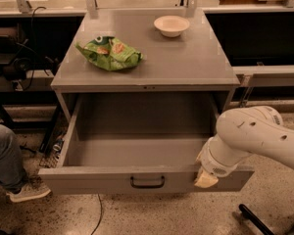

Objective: Open top drawer

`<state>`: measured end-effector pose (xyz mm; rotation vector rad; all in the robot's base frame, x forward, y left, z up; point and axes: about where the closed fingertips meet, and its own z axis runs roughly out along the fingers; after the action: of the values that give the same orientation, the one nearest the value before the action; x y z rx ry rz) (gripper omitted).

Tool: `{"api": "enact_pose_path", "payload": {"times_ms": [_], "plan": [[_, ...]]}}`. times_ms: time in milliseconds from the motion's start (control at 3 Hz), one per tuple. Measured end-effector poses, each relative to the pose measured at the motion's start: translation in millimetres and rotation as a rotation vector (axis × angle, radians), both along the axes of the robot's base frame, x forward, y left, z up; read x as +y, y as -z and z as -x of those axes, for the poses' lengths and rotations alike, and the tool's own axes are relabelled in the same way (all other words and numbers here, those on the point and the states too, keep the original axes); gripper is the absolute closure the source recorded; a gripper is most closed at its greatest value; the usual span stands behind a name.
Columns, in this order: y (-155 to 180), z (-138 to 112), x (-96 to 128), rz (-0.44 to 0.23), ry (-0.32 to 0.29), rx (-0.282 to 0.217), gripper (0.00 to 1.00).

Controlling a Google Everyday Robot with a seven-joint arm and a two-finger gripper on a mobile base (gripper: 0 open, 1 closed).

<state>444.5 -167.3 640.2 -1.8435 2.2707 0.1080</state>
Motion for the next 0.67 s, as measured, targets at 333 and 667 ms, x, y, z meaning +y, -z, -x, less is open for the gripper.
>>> {"api": "enact_pose_path", "payload": {"times_ms": [333, 667], "plan": [[-0.7, 0.4, 0.0, 0.001, -0.001, -0.001, 0.15], [-38.9, 6.9, -17.2, 0.021, 0.016, -0.051, 0.0]]}}
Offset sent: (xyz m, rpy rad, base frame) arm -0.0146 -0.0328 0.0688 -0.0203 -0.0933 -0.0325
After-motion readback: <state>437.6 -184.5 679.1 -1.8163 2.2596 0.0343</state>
